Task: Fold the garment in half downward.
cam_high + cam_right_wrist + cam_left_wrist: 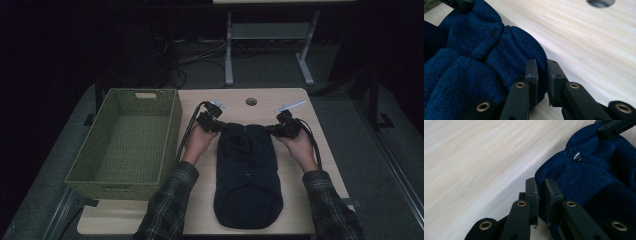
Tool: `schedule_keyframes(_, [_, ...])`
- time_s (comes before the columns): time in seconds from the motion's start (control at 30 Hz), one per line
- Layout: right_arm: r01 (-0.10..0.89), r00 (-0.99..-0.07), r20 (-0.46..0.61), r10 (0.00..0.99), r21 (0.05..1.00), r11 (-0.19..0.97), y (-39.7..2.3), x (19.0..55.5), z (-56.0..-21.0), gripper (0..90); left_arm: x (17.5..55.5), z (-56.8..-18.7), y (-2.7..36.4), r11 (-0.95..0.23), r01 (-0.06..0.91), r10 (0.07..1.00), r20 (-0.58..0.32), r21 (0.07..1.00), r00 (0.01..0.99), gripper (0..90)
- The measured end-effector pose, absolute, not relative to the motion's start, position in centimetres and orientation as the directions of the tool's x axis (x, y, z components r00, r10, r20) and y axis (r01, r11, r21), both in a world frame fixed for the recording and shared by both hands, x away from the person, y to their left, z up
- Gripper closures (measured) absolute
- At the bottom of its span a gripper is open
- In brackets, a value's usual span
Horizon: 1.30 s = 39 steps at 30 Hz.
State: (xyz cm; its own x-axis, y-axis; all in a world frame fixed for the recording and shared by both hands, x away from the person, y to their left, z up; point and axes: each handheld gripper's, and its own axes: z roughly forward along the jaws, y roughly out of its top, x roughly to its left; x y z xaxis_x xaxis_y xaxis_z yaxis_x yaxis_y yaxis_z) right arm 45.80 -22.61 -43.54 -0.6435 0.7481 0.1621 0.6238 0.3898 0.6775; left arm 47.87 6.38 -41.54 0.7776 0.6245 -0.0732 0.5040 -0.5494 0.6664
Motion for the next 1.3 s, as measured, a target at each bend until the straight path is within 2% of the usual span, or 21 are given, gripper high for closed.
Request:
schedule_keyframes(0.57, [0.578,-0.651,0.132,0.748,0.725,0.375,-22.3,46.1,-40.5,80.1,47.7,-38.1,6.8,-0.519,0.446,0.647,-0.006,0.729,0.763,82.5])
schedule_keyframes(1.07, [0.475,-0.665,0.047,0.745,0.797,0.374,-21.9,45.7,-36.3,80.0,46.6,-33.9,7.3,-0.486,0.363,0.665,0.067,0.795,0.744,82.4])
schedule_keyframes(1.3, [0.453,-0.674,0.028,0.738,0.805,0.383,-21.5,44.4,-36.7,80.0,44.7,-34.4,7.6,-0.498,0.343,0.661,0.093,0.797,0.745,82.4])
